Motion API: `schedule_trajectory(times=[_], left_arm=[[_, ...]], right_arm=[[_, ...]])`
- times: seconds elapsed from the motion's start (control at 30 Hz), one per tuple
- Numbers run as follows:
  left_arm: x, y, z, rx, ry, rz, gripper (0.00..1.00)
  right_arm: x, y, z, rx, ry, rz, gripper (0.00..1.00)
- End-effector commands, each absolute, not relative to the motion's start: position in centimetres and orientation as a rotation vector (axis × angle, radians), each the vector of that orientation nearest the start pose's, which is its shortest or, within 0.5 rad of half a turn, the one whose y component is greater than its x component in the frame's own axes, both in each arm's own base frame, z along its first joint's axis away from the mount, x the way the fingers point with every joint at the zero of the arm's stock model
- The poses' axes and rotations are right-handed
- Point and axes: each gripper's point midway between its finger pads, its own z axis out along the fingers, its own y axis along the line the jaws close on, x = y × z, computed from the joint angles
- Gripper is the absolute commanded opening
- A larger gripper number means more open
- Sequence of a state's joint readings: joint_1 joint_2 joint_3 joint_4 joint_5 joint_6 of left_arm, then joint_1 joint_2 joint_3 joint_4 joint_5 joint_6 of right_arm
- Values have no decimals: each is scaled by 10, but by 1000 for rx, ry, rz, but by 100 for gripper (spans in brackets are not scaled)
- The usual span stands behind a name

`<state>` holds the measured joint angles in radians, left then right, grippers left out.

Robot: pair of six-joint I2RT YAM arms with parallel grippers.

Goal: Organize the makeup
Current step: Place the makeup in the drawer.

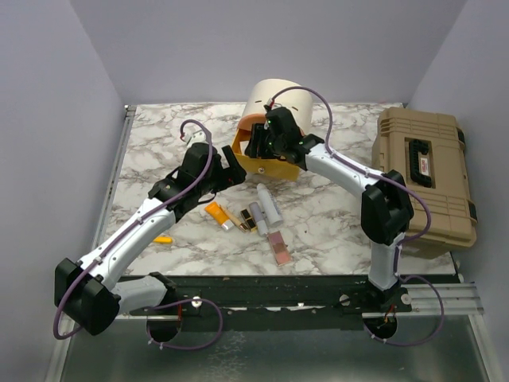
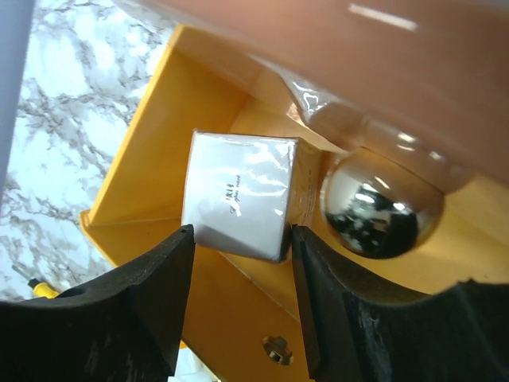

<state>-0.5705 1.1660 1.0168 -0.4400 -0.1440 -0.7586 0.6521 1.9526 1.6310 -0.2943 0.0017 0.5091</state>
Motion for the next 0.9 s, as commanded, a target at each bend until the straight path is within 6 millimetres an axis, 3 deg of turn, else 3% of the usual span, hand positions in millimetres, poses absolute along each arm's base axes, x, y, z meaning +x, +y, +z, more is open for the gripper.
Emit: schedule_trajectory(times=[0.0, 0.23, 0.43, 0.63, 0.87], left_arm=[[301, -199, 208, -273, 2209, -618, 94], [299, -197, 209, -279, 2198, -619, 94], [310, -178, 215, -355, 2111, -544, 97], [324, -162, 224, -465, 2018, -487, 99], [329, -165, 215, -546, 2015, -522, 99]], right_arm=[[425, 366, 174, -215, 2191, 763, 57], [413, 363, 188, -271, 2171, 781, 58], [401, 353, 205, -341, 2149, 762, 62], [373, 340, 233, -442, 2044, 802, 62], [345, 326, 243, -537, 1996, 817, 62]])
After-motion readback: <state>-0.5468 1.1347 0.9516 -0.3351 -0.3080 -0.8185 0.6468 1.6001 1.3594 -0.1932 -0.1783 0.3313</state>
